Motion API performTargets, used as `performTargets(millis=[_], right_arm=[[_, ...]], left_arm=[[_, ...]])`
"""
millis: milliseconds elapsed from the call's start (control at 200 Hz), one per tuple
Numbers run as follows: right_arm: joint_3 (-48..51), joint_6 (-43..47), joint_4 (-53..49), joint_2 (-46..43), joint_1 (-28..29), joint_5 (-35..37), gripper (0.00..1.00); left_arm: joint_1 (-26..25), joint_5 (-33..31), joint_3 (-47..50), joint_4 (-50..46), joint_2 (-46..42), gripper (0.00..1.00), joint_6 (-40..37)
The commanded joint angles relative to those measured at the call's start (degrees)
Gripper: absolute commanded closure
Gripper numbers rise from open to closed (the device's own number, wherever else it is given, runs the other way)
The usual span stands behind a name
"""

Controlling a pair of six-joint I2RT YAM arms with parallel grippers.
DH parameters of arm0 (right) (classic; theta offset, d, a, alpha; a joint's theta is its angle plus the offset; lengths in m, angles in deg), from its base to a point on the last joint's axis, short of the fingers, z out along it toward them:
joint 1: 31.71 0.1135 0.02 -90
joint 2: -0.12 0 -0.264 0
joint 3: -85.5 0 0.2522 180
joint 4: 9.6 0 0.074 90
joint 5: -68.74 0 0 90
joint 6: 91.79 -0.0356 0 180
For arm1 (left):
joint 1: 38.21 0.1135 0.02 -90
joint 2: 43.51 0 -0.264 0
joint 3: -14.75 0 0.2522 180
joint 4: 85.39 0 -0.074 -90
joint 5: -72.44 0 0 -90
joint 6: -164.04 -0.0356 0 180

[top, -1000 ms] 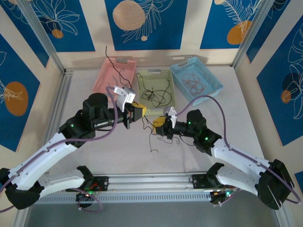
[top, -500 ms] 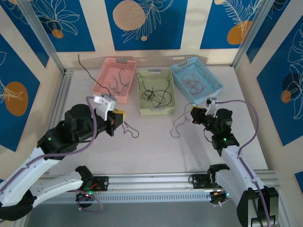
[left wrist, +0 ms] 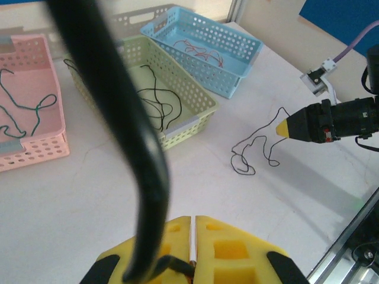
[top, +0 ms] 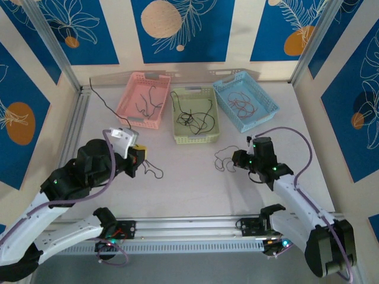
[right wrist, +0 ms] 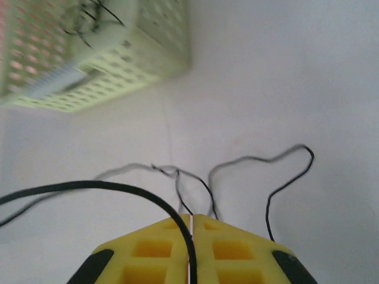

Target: Untangle the cables

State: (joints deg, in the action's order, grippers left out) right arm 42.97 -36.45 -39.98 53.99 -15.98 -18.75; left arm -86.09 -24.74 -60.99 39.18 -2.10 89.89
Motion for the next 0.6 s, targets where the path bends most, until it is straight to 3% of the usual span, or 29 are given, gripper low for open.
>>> performTargets(millis=[0, 210, 425, 595], right_arm=[[-3.8, -1.2, -7.2, 3.2, 2.2, 3.4, 0.74], [-7.7, -0.7, -9.6, 11.1, 3.9, 6.3, 0.43], [-14.3, -0.5, -14.8, 21.2, 6.3, 15.0, 0.28], [-18.4, -1.4, -17.8, 28.1, 6.0, 19.6, 0.25]], left_arm=[[0.1, -0.7, 0.7, -1.5, -0.4, 1.0, -1.7], [0.2, -0.5, 2.0, -1.8, -1.1, 1.0, -1.6], [0.2, -0.7, 2.3, -2.2, -1.5, 1.0, -1.9], [0.1, -0.5, 2.7, -2.1, -1.8, 1.0, -2.1]])
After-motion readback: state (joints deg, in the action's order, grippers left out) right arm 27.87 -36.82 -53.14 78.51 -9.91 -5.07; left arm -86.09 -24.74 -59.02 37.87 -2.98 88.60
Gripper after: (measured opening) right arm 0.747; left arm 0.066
